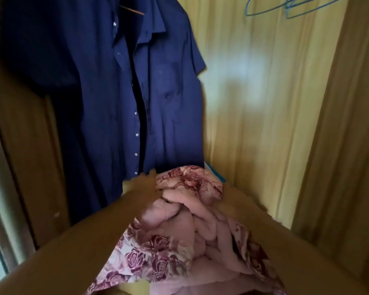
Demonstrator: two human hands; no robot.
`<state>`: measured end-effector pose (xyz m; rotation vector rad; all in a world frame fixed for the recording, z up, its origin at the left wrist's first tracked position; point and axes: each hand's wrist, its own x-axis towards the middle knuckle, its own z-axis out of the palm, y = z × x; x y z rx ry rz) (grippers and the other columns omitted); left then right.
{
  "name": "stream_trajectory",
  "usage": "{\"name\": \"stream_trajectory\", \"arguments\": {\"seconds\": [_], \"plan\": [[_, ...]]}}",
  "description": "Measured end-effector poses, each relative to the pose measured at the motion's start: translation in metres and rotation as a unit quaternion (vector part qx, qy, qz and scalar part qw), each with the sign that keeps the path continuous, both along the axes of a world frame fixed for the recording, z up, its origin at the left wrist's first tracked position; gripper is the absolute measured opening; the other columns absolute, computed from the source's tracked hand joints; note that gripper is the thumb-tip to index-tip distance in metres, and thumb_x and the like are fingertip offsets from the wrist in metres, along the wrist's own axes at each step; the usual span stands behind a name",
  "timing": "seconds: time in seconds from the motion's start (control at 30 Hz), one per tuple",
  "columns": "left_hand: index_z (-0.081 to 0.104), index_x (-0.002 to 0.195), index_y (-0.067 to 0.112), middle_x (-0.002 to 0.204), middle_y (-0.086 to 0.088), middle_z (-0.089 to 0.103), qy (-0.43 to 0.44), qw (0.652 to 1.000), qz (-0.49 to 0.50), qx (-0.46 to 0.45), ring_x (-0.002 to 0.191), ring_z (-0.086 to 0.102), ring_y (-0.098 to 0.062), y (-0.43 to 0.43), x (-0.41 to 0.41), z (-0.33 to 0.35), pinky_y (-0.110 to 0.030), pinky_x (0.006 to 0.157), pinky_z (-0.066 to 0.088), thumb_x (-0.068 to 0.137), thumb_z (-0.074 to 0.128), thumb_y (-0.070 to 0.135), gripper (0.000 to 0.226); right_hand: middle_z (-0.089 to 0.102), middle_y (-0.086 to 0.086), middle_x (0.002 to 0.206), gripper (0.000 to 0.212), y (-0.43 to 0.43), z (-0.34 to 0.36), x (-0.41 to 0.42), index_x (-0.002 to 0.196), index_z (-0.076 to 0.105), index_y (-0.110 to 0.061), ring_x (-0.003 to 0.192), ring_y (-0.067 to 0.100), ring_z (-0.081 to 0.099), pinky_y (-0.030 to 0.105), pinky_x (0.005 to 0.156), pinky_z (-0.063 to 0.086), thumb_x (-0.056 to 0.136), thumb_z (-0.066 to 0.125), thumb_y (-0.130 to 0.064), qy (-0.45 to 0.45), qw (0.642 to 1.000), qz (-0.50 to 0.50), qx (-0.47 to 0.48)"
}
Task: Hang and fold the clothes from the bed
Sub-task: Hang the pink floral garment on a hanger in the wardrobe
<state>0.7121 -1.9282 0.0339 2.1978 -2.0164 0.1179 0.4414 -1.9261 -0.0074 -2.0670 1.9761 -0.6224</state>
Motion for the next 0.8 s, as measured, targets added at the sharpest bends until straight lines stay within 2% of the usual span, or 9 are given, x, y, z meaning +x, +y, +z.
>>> {"name": "stream_trajectory", "arguments": {"seconds": [0.03, 0.1, 0.13, 0.2, 0.27, 0.47, 0.57, 0.7, 0.8], "plan": [[0.035, 0.141, 0.029, 0.136, -0.004, 0.050, -0.012, 1.000, -0.006, -0.015, 0.120, 0.055, -0.030, 0.001, 0.000, 0.008, -0.042, 0.085, 0.040, 0.088, 0.051, 0.055, 0.061, 0.052, 0.001, 0.145, 0.082, 0.003, 0.012, -0.005, 0.148, 0.040, -0.026, 0.127, 0.028, 0.054, 0.041, 0.104, 0.045, 0.082, 0.054, -0.074, 0.026, 1.000, -0.002, -0.015], [0.042, 0.139, 0.029, 0.136, -0.004, 0.048, -0.017, 0.999, -0.030, -0.016, 0.121, 0.054, -0.030, 0.011, -0.003, 0.031, -0.043, 0.088, 0.043, 0.087, 0.052, 0.061, 0.062, 0.049, 0.004, 0.150, 0.073, 0.010, 0.042, -0.013, 0.150, 0.042, -0.028, 0.131, 0.028, 0.051, 0.037, 0.103, 0.042, 0.089, 0.049, -0.069, 0.072, 0.996, 0.002, -0.043], [0.046, 0.136, 0.029, 0.135, -0.003, 0.049, -0.014, 0.999, -0.041, -0.018, 0.120, 0.054, -0.030, 0.018, -0.005, 0.046, -0.042, 0.089, 0.045, 0.086, 0.052, 0.064, 0.062, 0.054, 0.004, 0.145, 0.065, 0.013, 0.058, -0.017, 0.145, 0.051, -0.027, 0.129, 0.027, 0.053, 0.036, 0.100, 0.043, 0.092, 0.049, -0.065, 0.077, 0.996, 0.012, -0.053], [0.052, 0.131, 0.030, 0.132, 0.000, 0.051, 0.003, 0.997, -0.074, -0.028, 0.118, 0.055, -0.028, 0.031, -0.012, 0.074, -0.043, 0.091, 0.050, 0.083, 0.050, 0.071, 0.063, 0.067, 0.005, 0.123, 0.053, 0.021, 0.092, -0.022, 0.119, 0.068, -0.023, 0.113, 0.026, 0.062, 0.036, 0.094, 0.049, 0.092, 0.050, -0.064, 0.070, 0.995, 0.022, -0.074], [0.055, 0.132, 0.029, 0.134, -0.002, 0.054, 0.013, 0.994, -0.101, -0.042, 0.118, 0.056, -0.029, 0.043, -0.021, 0.103, -0.044, 0.094, 0.051, 0.085, 0.050, 0.067, 0.061, 0.067, 0.005, 0.112, 0.046, 0.031, 0.125, -0.028, 0.105, 0.066, -0.021, 0.101, 0.024, 0.061, 0.037, 0.090, 0.051, 0.093, 0.050, -0.062, 0.060, 0.992, 0.021, -0.108], [0.052, 0.140, 0.021, 0.142, -0.003, 0.052, -0.001, 0.983, -0.149, -0.111, 0.125, 0.052, -0.026, 0.080, -0.049, 0.186, -0.039, 0.099, 0.048, 0.098, 0.049, 0.045, 0.049, 0.060, -0.001, 0.099, 0.047, 0.083, 0.223, -0.044, 0.110, 0.062, -0.019, 0.094, 0.021, 0.059, 0.033, 0.079, 0.047, 0.097, 0.047, -0.063, 0.056, 0.975, 0.032, -0.212], [0.054, 0.137, 0.022, 0.138, -0.001, 0.054, 0.010, 0.976, -0.169, -0.134, 0.120, 0.054, -0.024, 0.095, -0.058, 0.224, -0.042, 0.099, 0.049, 0.098, 0.050, 0.045, 0.046, 0.058, -0.004, 0.087, 0.044, 0.103, 0.266, -0.053, 0.101, 0.060, -0.022, 0.091, 0.021, 0.059, 0.032, 0.072, 0.040, 0.096, 0.048, -0.063, 0.060, 0.964, 0.013, -0.260], [0.061, 0.125, 0.026, 0.124, 0.000, 0.061, 0.006, 0.963, -0.182, -0.197, 0.109, 0.058, -0.023, 0.105, -0.063, 0.270, -0.044, 0.092, 0.053, 0.095, 0.051, 0.044, 0.036, 0.067, 0.004, 0.101, 0.052, 0.127, 0.311, -0.063, 0.103, 0.064, -0.015, 0.099, 0.025, 0.061, 0.033, 0.076, 0.044, 0.097, 0.047, -0.064, 0.028, 0.947, -0.038, -0.318], [0.062, 0.117, 0.024, 0.115, 0.001, 0.063, 0.005, 0.954, -0.196, -0.227, 0.102, 0.060, -0.024, 0.113, -0.066, 0.295, -0.044, 0.088, 0.054, 0.096, 0.052, 0.040, 0.028, 0.065, 0.013, 0.120, 0.064, 0.140, 0.338, -0.072, 0.122, 0.058, -0.007, 0.112, 0.033, 0.059, 0.036, 0.085, 0.048, 0.096, 0.048, -0.065, -0.079, 0.921, -0.101, -0.367]]}}
